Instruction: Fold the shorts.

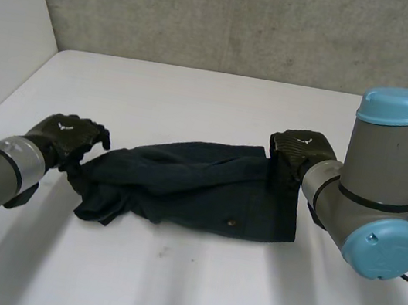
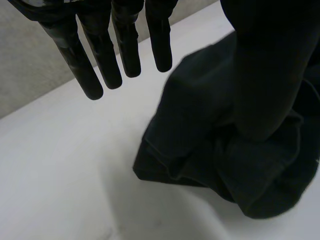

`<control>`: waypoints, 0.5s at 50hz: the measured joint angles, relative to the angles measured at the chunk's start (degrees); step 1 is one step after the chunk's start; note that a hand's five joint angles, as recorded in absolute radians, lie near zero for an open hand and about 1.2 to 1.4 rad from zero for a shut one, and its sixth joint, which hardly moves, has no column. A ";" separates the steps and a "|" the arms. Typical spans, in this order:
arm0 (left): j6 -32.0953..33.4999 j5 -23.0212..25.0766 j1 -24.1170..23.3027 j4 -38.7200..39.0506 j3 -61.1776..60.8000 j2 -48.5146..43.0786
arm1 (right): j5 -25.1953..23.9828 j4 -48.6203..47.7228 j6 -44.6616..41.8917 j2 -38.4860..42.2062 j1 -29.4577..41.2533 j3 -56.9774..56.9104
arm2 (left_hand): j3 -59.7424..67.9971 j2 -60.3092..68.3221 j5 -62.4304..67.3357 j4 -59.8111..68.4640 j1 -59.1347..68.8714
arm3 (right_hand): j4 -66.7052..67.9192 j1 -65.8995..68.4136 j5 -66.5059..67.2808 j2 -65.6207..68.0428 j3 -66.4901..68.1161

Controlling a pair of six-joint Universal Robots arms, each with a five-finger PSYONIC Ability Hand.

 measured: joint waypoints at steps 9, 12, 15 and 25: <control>-0.12 0.73 0.33 2.24 0.75 -5.42 | 0.02 -0.06 -0.18 -0.20 0.17 0.90 | 15.71 15.78 14.99 15.78 17.69 | 0.00 0.00 0.00 0.00 0.00; -0.30 0.51 0.30 3.15 2.08 -6.87 | 0.11 -0.20 -0.40 -0.34 0.18 1.38 | 26.26 27.13 25.39 26.24 27.99 | 0.00 0.00 0.00 0.00 0.00; -0.47 0.29 0.19 4.01 3.50 -7.55 | 0.18 -0.41 -0.86 -0.95 0.19 2.02 | 40.01 40.55 38.32 40.31 38.48 | 0.00 0.00 0.00 0.00 0.00; -0.56 0.56 -0.65 1.63 7.88 0.85 | 0.22 0.33 -9.88 -8.89 -0.11 3.27 | 42.18 42.57 38.65 42.54 38.48 | 0.00 0.00 0.00 0.00 0.00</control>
